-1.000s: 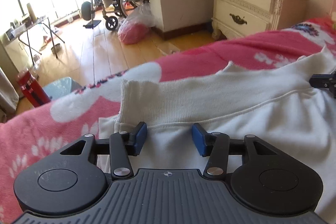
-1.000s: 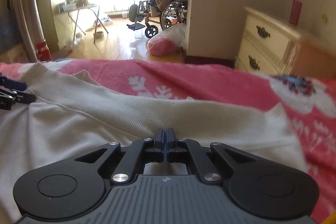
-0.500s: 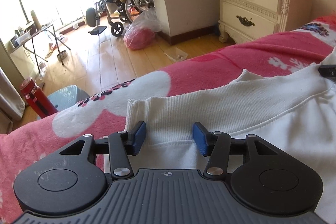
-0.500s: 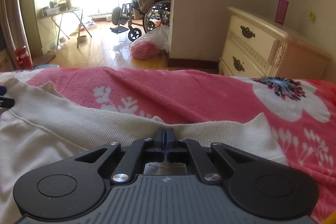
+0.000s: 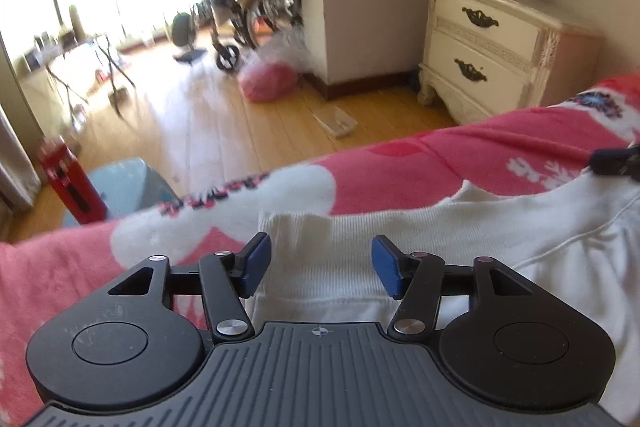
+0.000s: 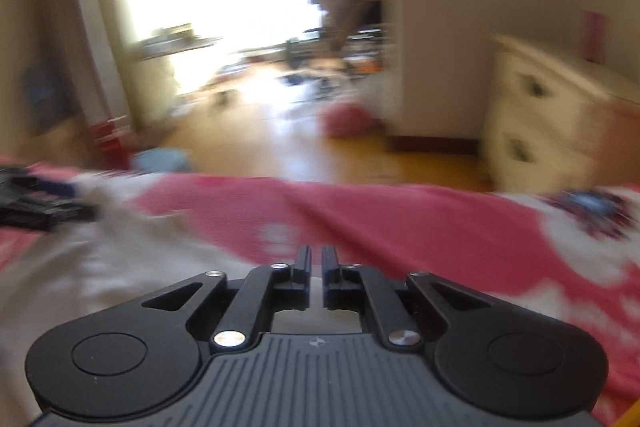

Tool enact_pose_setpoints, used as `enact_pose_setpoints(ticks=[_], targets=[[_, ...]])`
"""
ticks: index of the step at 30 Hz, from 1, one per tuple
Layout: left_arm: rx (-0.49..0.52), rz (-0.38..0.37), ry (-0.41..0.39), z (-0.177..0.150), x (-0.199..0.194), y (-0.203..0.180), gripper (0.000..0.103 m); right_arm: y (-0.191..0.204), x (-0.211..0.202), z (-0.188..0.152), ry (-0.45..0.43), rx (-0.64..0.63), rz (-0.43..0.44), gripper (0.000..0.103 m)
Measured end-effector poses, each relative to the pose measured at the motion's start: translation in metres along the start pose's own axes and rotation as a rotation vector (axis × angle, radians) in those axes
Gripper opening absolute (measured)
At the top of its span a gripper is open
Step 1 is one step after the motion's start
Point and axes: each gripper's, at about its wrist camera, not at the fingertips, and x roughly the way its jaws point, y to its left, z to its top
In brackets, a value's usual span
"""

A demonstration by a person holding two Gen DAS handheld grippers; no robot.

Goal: Fold clothes

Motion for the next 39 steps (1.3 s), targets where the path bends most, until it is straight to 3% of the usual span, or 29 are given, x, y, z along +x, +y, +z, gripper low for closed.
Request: enact_pose_setpoints(ticks=[1, 4, 12, 21, 24, 28, 32, 35, 37, 39], targets=[[-0.009, -0.012, 0.011, -0.001, 0.001, 0.004, 0.058, 0.007, 0.005, 0.005, 0.017, -0.031, 0.06, 0.024], [-0.028, -0.025, 0.026, -0.004, 0.002, 0.013, 0.059, 0.028, 0.025, 0.015, 0.066, -0.121, 0.158, 0.029], [-0.029, -0.027, 0.028, -0.01, 0.008, 0.014, 0.058, 0.057, 0.056, 0.026, 0.132, -0.233, 0.206, 0.029], [-0.033, -0.002, -0.001, -0.011, 0.007, 0.018, 0.033, 0.063, 0.063, 0.023, 0.173, -0.246, 0.23, 0.03], [-0.038, 0.006, -0.01, -0.012, 0.006, 0.019, 0.03, 0.06, 0.057, 0.025, 0.164, -0.231, 0.214, 0.03], [-0.047, 0.014, -0.02, -0.014, 0.004, 0.022, 0.027, 0.044, 0.021, 0.025, 0.073, -0.123, 0.154, 0.03], [-0.065, 0.045, -0.007, -0.014, 0.003, 0.024, 0.024, 0.003, -0.024, 0.006, 0.022, 0.111, 0.067, 0.032], [-0.085, 0.086, 0.007, -0.011, -0.002, 0.021, 0.035, -0.022, -0.057, -0.015, -0.002, 0.264, 0.02, 0.033], [-0.092, 0.107, -0.006, -0.01, -0.012, 0.017, 0.051, -0.034, -0.079, -0.029, -0.018, 0.346, -0.008, 0.033], [-0.07, 0.112, -0.041, -0.01, -0.026, 0.008, 0.052, -0.031, -0.095, -0.041, -0.021, 0.361, -0.032, 0.033]])
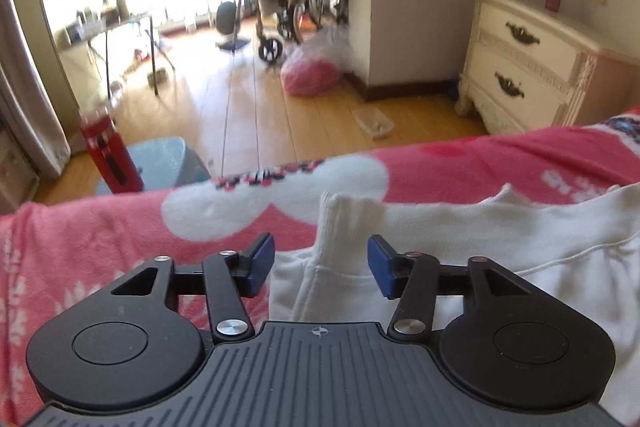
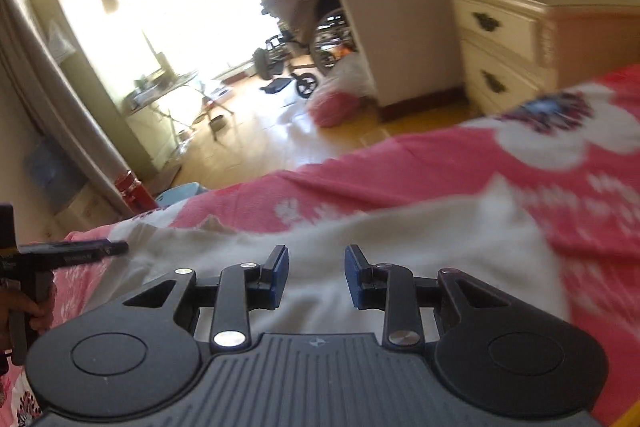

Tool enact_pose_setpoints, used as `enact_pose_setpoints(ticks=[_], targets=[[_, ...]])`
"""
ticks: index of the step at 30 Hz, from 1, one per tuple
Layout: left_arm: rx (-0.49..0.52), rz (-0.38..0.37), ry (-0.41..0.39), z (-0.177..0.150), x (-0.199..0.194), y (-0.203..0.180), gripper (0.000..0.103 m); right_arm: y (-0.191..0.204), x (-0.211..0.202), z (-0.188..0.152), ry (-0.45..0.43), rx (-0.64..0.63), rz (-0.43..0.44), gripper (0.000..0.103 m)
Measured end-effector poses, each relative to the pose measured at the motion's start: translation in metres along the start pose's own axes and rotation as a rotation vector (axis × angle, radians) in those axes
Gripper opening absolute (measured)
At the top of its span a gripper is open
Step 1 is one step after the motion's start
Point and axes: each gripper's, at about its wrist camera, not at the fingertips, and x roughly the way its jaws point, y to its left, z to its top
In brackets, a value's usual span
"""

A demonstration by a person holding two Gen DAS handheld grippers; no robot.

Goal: Fold clothes

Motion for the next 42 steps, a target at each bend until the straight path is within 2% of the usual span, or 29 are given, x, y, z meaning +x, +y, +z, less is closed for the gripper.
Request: enact_pose_setpoints(ticks=[4, 8, 12, 14, 17, 19, 22, 30, 34, 42], targets=[[0.09, -0.056, -0.032, -0.004, -0.03, -0.025, 0.052, 0.018, -0.016, -0.025, 0.021, -0.038, -0.015, 0.031], [0.199, -0.2, 0.073, -0.019, -0.045, -0.064, 0.052, 0.054, -0.014, -0.048, 0.052, -0.125, 0.031, 0.029], [0.227, -0.244, 0.194, -0.043, -0.046, -0.091, 0.058, 0.093, -0.009, -0.073, 0.075, -0.298, 0.045, 0.027], [0.231, -0.223, 0.258, -0.057, -0.041, -0.099, 0.059, 0.107, -0.009, -0.084, 0.071, -0.384, 0.043, 0.027], [0.245, -0.158, 0.259, -0.062, -0.041, -0.103, 0.072, 0.118, -0.007, -0.1, 0.073, -0.486, 0.003, 0.024], [0.231, -0.119, 0.281, -0.059, -0.038, -0.103, 0.083, 0.118, -0.005, -0.108, 0.085, -0.506, -0.015, 0.022], [0.189, -0.093, 0.32, -0.057, -0.034, -0.098, 0.089, 0.111, 0.004, -0.119, 0.124, -0.501, -0.055, 0.022], [0.206, -0.052, 0.319, -0.061, -0.037, -0.104, 0.097, 0.1, -0.005, -0.104, 0.088, -0.414, -0.091, 0.021], [0.21, -0.041, 0.321, -0.06, -0.035, -0.107, 0.099, 0.091, 0.008, -0.106, 0.136, -0.408, -0.158, 0.023], [0.208, -0.032, 0.324, -0.06, -0.035, -0.107, 0.101, 0.089, 0.003, -0.099, 0.122, -0.384, -0.198, 0.025]])
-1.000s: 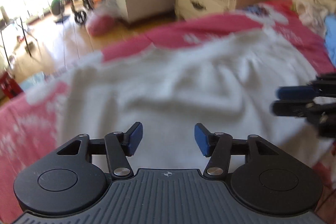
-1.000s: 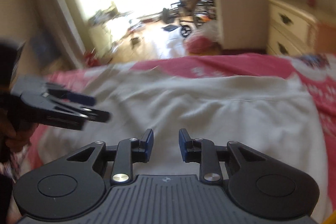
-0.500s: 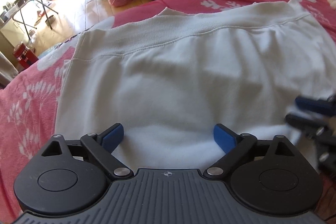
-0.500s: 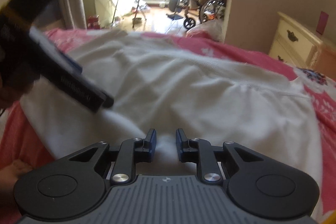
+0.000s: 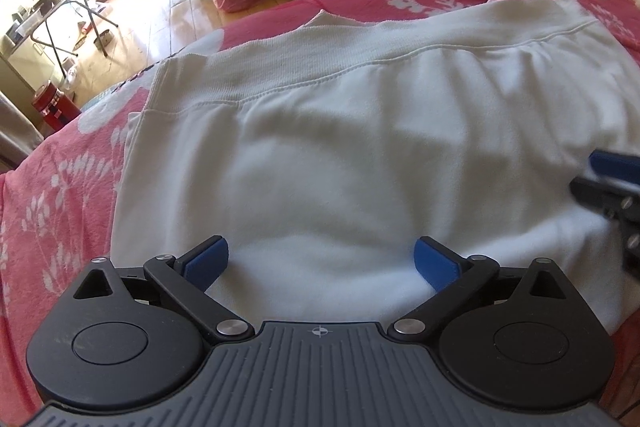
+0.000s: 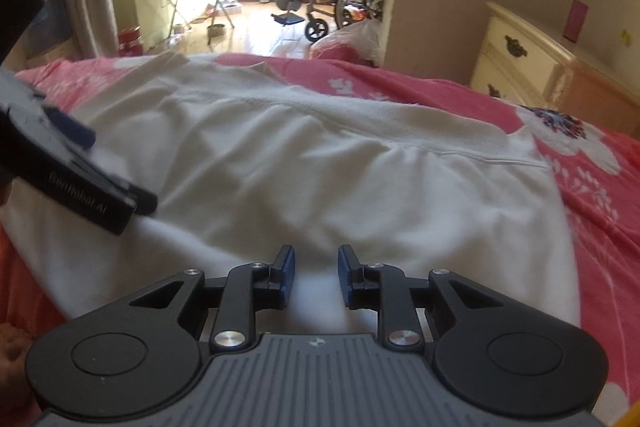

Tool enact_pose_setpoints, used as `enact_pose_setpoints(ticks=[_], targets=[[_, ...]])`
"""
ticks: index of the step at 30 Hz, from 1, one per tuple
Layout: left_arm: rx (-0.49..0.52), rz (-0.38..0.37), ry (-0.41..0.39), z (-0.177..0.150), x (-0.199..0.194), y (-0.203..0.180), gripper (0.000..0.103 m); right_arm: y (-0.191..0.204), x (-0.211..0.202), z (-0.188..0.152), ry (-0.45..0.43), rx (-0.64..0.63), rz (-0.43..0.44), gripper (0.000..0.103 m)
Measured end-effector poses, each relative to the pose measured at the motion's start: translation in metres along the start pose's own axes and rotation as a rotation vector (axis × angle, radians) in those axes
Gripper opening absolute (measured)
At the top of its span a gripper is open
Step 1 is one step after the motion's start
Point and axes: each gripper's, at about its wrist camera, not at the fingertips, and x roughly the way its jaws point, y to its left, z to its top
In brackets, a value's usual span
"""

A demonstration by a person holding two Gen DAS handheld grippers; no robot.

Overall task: Fold clothes
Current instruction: 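Press both open grippers onto the sweatshirt beside its ribbed hem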

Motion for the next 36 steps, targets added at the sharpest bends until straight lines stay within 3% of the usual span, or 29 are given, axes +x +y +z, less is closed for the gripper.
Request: enact_pose_setpoints(ticks=[7, 20, 25, 31, 36], targets=[[0.0, 0.007, -0.001, -0.001, 0.0, 0.0, 0.102, -0.009, 0.006, 0.006, 0.022, 0.084, -0.03, 0.054], [-0.041, -0.029, -0.019, -0.006, 0.001, 0.009, 0.103, -0.001, 0.017, 0.011, 0.01, 0.117, -0.101, 0.072], [-0.059, -0.049, -0.024, -0.007, 0.003, 0.012, 0.103, 0.009, 0.026, 0.012, 0.006, 0.084, -0.11, 0.092], [-0.064, -0.062, -0.034, -0.009, 0.003, 0.015, 0.103, 0.01, 0.021, 0.015, -0.048, 0.088, -0.192, 0.095], [-0.073, -0.065, -0.033, -0.009, 0.004, 0.015, 0.103, 0.005, 0.033, 0.01, 0.001, 0.121, -0.212, 0.101]])
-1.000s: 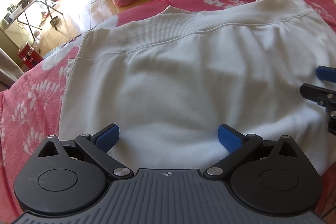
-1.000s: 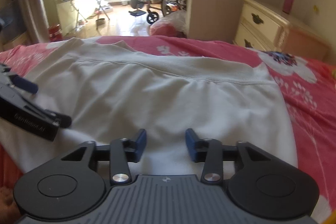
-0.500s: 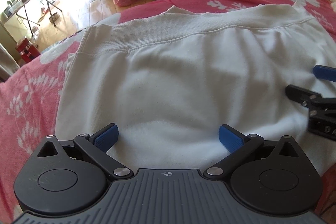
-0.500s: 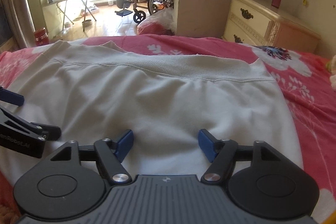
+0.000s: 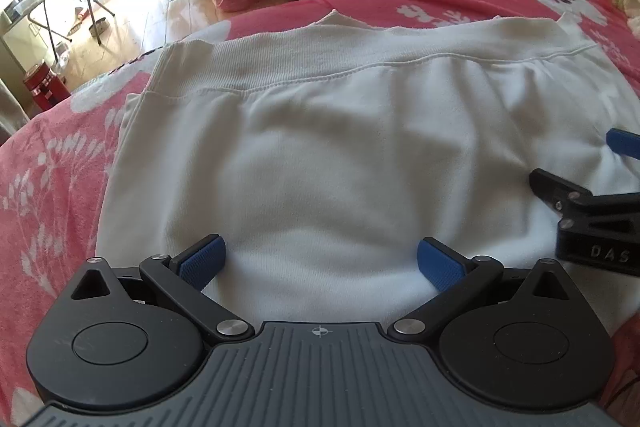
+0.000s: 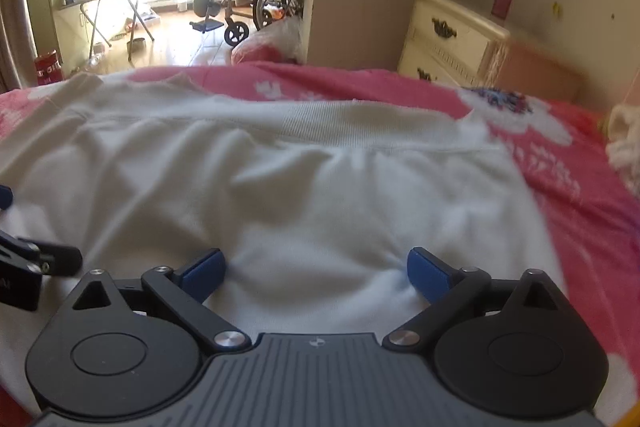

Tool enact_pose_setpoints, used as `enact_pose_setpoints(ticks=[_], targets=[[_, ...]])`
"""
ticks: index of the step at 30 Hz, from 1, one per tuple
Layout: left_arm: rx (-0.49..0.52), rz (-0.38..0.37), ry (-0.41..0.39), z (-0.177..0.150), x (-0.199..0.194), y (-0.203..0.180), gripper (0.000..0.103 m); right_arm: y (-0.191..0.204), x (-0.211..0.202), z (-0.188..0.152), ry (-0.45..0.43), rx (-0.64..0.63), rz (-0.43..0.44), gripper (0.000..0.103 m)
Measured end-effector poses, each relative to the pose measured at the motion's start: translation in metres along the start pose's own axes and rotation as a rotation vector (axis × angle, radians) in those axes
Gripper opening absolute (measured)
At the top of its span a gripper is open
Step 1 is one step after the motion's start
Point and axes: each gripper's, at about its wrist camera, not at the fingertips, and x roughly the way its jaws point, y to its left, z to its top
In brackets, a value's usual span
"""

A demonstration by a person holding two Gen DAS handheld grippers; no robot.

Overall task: Fold clothes
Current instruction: 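Press both open grippers onto the sweatshirt beside its ribbed hem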

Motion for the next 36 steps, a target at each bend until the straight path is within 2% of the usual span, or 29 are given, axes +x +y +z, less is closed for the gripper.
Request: enact_pose_setpoints(ticks=[9, 16, 22, 36], targets=[[-0.005, -0.004, -0.003, -0.001, 0.0, 0.001, 0.103, 0.002, -0.001, -0.003, 0.004, 0.017, -0.079, 0.103], [-0.007, -0.005, -0.003, -0.001, -0.001, 0.002, 0.103, -0.005, 0.004, -0.006, 0.012, 0.081, -0.056, 0.103], [-0.008, -0.007, -0.003, -0.001, -0.001, 0.002, 0.103, -0.008, 0.0, -0.004, 0.025, 0.123, -0.082, 0.103], [0.001, -0.01, -0.002, -0.001, -0.001, 0.002, 0.103, -0.009, 0.004, -0.013, -0.001, 0.134, -0.068, 0.103]])
